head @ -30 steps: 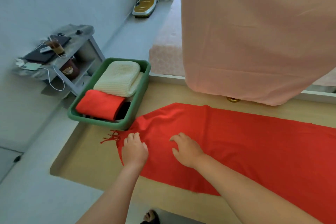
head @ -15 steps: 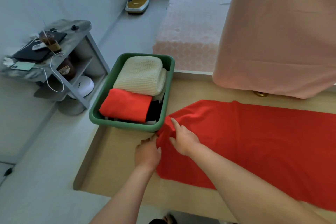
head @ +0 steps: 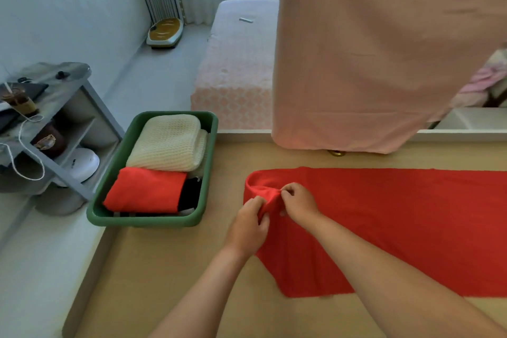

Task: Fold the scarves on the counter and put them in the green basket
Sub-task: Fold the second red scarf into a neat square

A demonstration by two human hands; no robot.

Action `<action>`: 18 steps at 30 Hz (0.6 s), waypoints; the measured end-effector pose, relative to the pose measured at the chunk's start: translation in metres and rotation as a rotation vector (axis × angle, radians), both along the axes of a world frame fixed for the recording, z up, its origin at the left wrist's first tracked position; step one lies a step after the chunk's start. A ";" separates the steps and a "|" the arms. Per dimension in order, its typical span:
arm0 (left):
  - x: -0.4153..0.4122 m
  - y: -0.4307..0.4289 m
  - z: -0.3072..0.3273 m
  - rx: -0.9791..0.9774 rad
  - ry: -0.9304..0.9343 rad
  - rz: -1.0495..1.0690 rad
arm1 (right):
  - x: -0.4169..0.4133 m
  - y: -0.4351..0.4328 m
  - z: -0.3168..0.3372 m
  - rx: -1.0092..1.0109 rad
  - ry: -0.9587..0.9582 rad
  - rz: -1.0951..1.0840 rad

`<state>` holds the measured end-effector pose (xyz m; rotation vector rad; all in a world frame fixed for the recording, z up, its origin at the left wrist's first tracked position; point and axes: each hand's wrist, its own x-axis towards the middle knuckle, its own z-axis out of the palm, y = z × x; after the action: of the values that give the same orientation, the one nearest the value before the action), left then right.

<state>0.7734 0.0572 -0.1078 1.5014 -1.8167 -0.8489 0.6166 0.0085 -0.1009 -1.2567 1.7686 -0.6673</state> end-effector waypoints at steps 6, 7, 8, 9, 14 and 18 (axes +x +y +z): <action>-0.120 -0.021 0.038 0.038 0.010 -0.250 | -0.122 0.007 0.019 0.050 -0.179 -0.309; -0.141 -0.021 0.041 0.061 0.017 -0.300 | -0.142 0.010 0.020 0.044 -0.192 -0.340; -0.161 -0.021 0.042 0.097 0.031 -0.347 | -0.163 0.013 0.021 0.033 -0.194 -0.370; -0.179 -0.020 0.043 0.143 0.048 -0.393 | -0.183 0.016 0.021 0.021 -0.187 -0.404; -0.238 -0.014 0.020 0.301 0.006 -0.409 | -0.269 0.027 -0.006 0.139 -0.190 -0.528; -0.240 -0.010 -0.015 0.222 -0.247 -0.314 | -0.291 0.043 -0.024 0.250 -0.036 -0.389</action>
<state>0.5338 0.0472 -0.1228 1.5333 -2.2434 -1.0836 0.3254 0.0518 -0.1249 -0.7348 2.0161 -0.6526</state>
